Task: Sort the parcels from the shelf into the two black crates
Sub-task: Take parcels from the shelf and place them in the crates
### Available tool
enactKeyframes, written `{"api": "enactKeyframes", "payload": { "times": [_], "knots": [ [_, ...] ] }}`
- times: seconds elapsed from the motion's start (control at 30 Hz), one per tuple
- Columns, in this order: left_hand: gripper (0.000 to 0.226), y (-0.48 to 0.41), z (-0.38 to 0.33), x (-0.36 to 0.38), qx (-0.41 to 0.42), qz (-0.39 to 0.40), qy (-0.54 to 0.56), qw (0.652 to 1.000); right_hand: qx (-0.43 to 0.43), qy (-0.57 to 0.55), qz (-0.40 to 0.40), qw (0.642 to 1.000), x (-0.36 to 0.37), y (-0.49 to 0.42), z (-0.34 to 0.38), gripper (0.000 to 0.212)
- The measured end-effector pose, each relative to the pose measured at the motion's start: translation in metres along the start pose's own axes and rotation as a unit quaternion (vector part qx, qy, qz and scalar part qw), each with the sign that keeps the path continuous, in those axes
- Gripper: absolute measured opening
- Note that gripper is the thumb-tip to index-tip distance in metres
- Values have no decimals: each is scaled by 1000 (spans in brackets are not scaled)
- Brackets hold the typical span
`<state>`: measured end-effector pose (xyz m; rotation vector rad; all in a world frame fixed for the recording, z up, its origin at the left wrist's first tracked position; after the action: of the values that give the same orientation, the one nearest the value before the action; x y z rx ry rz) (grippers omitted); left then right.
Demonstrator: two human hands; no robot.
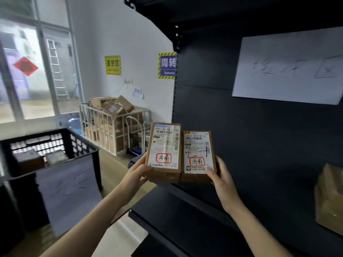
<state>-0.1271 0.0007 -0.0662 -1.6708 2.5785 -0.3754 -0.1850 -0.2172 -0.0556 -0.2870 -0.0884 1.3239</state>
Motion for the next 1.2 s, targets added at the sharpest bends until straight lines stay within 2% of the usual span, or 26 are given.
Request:
{"api": "enactKeyframes", "payload": {
  "times": [0.5, 0.83, 0.97, 1.1, 1.2],
  "knots": [
    [87, 97, -46, -245, 7, -126, -37, 991, -32, -44, 104, 993, 261, -1, 35, 47],
    [70, 182, -83, -389, 33, -197, -66, 978, -35, -87, 202, 975, 442, 12, 54, 39],
    [75, 217, -91, -443, 27, -244, -81, 966, -31, -100, 246, 964, 506, 22, 60, 37],
    [56, 251, -96, -483, 25, -293, -78, 953, -30, -101, 296, 949, 564, 31, 64, 40],
    [57, 273, -95, -513, 18, -336, -68, 939, -35, -96, 327, 940, 601, 36, 65, 40]
  ]
}}
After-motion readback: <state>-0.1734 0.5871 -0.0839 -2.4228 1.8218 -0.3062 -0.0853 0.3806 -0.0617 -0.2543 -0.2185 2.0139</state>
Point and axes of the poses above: each hand's wrist, its own y-axis away from the middle knuckle, its own x-axis out of the palm, z = x × y, the point moved 10 cm from there along -y, towards the middle knuckle, and after that the axes turned 2 degrees about x, right-handed, at the moved point
